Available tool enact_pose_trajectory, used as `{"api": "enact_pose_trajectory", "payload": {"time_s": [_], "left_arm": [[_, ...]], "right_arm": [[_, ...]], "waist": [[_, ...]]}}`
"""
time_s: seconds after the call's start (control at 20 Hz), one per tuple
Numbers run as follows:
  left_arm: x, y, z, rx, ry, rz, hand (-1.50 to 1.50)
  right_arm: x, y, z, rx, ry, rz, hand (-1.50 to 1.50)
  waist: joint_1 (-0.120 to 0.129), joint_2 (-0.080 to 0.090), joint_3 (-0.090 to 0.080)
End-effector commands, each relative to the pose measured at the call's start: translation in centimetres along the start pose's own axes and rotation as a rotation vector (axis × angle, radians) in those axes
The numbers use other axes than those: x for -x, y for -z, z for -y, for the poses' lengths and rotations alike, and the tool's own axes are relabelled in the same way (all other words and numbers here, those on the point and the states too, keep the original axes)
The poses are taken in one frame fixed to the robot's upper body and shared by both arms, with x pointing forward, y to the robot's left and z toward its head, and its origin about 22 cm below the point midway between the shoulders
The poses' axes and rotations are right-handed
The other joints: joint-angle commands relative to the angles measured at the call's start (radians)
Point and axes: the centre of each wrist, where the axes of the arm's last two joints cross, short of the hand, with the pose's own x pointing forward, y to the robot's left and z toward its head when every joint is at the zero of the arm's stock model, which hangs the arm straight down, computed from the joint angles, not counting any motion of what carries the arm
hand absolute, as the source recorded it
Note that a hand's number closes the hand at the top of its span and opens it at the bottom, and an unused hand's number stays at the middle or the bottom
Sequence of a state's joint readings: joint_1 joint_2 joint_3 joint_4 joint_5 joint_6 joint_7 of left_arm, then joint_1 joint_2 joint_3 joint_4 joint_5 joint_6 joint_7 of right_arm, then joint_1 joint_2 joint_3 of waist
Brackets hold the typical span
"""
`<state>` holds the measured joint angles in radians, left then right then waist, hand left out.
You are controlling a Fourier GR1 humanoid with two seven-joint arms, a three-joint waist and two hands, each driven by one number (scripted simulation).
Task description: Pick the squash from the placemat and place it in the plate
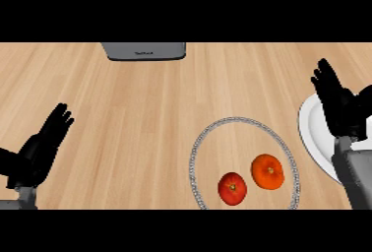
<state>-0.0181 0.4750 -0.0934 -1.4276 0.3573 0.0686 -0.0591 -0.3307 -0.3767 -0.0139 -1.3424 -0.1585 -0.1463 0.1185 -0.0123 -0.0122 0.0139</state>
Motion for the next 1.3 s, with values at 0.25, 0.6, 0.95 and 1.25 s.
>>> {"api": "enact_pose_trajectory", "payload": {"time_s": [0.25, 0.6, 0.95, 1.25], "left_arm": [[0.0, 0.9, 0.9, 0.003, 0.102, 0.074, 0.00], [1.9, 0.0, 3.1, 0.010, 0.054, 0.043, 0.00], [2.2, -0.7, 2.7, 0.007, 0.045, 0.052, 0.00], [4.3, -0.7, 3.0, -0.014, 0.057, 0.031, 0.00]], "right_arm": [[-3.7, -5.0, -15.8, -0.679, 0.190, 0.055, 1.50], [2.4, -12.8, -14.1, -0.290, -0.026, 0.371, -1.50], [3.1, -17.4, -8.9, -0.216, -0.183, 0.415, -1.50], [-0.6, -16.5, -3.5, -0.160, -0.419, 0.346, -1.50]], "waist": [[0.027, 0.009, -0.016], [-0.004, 0.008, -0.013], [0.006, 0.008, -0.014], [0.005, 0.009, -0.016]]}}
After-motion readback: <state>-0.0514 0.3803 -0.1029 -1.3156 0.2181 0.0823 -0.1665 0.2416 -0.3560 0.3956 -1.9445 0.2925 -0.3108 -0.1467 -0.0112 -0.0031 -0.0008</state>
